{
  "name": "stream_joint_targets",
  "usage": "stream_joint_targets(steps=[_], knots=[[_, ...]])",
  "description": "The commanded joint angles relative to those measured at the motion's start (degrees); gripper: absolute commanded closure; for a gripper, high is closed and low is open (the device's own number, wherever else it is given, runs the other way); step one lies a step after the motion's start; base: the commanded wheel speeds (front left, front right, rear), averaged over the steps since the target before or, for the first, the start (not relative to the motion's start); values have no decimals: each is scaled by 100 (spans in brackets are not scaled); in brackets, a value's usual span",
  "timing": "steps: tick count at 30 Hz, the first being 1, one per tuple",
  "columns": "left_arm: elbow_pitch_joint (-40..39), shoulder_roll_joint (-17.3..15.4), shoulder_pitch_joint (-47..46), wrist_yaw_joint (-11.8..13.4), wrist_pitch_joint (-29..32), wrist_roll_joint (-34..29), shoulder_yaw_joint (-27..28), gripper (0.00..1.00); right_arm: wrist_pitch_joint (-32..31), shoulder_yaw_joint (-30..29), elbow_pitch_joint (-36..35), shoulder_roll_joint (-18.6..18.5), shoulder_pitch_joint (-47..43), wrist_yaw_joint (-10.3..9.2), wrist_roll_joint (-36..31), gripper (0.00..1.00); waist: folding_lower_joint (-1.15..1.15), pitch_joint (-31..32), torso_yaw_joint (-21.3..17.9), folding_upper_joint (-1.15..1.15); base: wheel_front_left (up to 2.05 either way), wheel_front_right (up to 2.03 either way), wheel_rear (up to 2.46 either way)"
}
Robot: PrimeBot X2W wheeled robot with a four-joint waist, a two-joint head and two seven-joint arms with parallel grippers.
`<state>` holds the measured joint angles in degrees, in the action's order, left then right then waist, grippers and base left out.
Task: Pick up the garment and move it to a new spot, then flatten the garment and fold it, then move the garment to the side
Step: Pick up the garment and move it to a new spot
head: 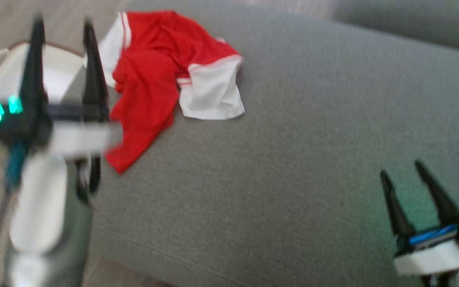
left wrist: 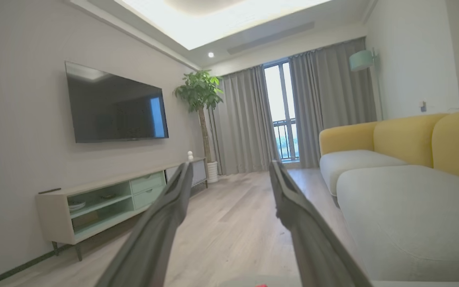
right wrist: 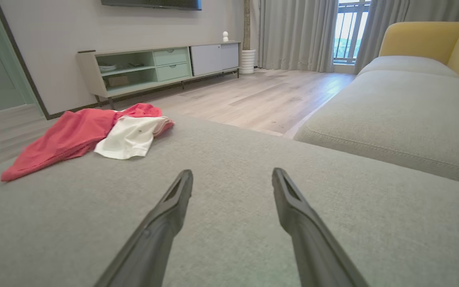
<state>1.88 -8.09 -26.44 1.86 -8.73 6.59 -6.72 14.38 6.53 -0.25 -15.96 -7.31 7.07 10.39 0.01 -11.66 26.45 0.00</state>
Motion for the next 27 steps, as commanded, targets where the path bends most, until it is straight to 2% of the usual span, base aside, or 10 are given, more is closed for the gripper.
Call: stream_joint_targets(steps=[1,3,6,8,11,16,27], knots=[[48,-192,-596,-103,260,53,228,0,62,92,-264,-279,320,42,-44,0,-1,-731,-247,0,0,0,0],[542,-248,-1247,-286,750,174,183,0,61,164,-316,-532,491,42,-60,0,-1,-990,-319,0,0,0,0],[1604,-117,-2124,-534,1555,767,313,0,11,186,-447,-830,765,42,-1,0,-1,-1319,-445,0,0,0,0],[2390,-96,-2606,-627,2053,1148,458,0,-68,182,-557,-963,953,42,67,0,-1,-1502,-569,0,0,0,0],[3434,-181,-3151,-680,2415,1481,661,0,-164,118,-713,-1118,1209,42,140,0,-1,-1742,-778,0,0,0,0],[4809,-215,-3617,-666,2516,1592,704,0,-275,-113,-916,-1326,1364,42,146,0,-1,-2033,-985,0,0,0,0],[6368,-324,-3808,-539,2371,1724,794,0,-304,-314,-1102,-1370,1405,42,132,0,-1,-2292,-1222,0,0,0,0]])
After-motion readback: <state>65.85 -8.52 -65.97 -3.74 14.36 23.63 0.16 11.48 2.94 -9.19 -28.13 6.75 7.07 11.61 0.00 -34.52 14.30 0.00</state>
